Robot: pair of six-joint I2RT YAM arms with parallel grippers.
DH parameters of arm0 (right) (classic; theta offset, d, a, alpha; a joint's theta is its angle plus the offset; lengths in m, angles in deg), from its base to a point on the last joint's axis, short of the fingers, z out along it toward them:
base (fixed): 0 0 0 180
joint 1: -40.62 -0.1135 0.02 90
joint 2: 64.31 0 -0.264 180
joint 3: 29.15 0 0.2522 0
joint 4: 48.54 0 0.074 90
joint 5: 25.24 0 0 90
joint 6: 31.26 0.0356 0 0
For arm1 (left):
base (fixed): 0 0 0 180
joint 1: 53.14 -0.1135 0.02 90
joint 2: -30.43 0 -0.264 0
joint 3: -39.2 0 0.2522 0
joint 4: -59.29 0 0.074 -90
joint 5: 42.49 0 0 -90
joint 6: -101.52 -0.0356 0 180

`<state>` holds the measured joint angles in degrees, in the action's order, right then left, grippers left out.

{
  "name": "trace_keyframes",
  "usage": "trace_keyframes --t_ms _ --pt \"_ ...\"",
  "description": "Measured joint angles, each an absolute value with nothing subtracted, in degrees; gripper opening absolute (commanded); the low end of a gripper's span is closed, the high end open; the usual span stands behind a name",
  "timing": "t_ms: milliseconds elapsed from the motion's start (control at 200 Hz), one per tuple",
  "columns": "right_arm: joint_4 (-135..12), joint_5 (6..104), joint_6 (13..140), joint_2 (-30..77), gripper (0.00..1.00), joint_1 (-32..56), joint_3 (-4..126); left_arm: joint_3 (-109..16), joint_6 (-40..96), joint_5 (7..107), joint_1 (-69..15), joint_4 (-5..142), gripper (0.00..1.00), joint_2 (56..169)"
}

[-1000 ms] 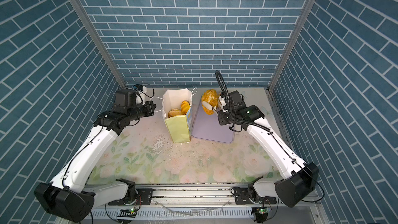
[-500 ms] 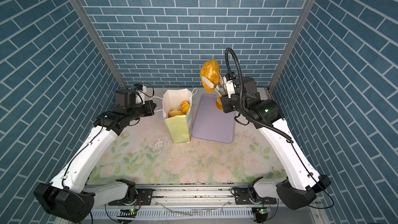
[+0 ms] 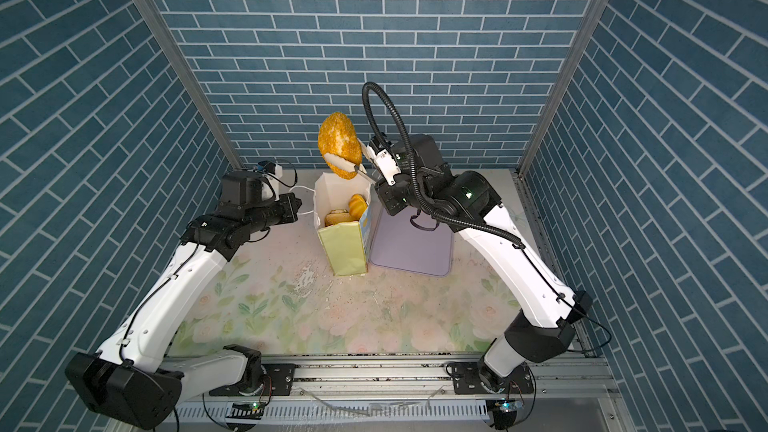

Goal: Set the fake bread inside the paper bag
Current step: 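Carry the sesame bun over the bag and open the tongs to drop it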

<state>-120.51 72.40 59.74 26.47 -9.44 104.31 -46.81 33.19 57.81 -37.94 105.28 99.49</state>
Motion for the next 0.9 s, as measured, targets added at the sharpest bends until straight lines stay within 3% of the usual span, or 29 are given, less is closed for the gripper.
trace_keyframes --t_ms 180,455,900 --pt "-123.2 72.46 59.48 28.16 0.27 -11.11 103.26 -46.81 33.19 57.81 -37.94 105.28 0.06 99.31" --pt "-125.3 72.38 59.26 28.16 0.5 -11.63 98.74 -46.52 33.19 57.81 -37.94 105.28 0.06 99.27" --pt "-123.25 77.38 58.8 28.05 0.53 -11.54 101.6 -46.52 33.16 57.81 -37.94 105.28 0.06 99.16"
